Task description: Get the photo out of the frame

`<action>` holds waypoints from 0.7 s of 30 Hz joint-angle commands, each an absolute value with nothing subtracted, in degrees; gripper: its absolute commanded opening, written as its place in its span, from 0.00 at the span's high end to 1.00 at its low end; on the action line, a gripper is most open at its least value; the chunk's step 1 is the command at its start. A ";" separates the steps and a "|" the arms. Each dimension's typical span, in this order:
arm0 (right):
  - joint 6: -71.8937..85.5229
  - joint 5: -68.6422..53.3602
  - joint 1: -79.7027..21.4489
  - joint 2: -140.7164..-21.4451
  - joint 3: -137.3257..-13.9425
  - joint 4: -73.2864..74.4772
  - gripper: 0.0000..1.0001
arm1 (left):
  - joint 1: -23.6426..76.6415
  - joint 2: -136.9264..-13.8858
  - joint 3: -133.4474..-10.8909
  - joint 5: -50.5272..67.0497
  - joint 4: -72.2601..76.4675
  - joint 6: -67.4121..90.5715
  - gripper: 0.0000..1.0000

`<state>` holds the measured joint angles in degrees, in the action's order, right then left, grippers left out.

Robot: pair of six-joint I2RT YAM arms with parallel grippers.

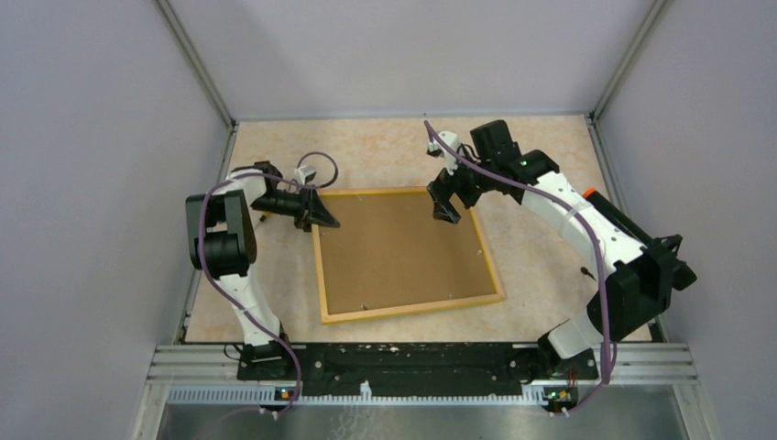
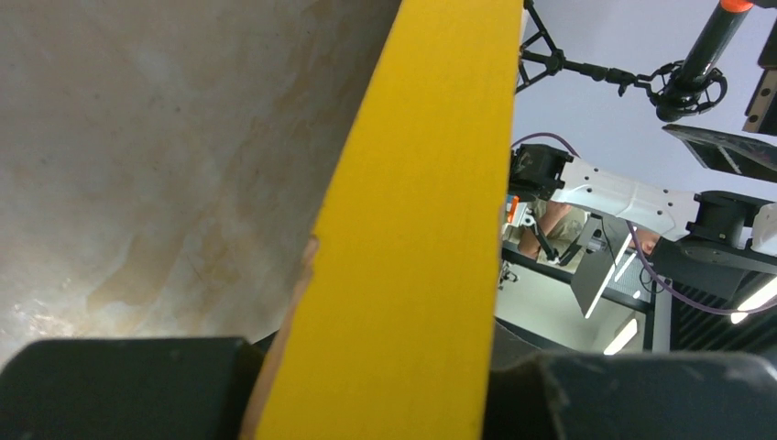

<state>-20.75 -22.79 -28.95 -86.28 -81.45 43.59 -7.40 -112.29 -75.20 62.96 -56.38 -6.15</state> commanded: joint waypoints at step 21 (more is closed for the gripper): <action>-17.40 -28.95 -26.08 -90.00 -80.40 39.39 0.01 | -4.28 -108.57 -94.15 28.91 -51.37 -15.15 0.02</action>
<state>-18.17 -27.29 -26.48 -89.03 -79.13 41.45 -5.72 -113.91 -91.90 33.01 -50.76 -12.45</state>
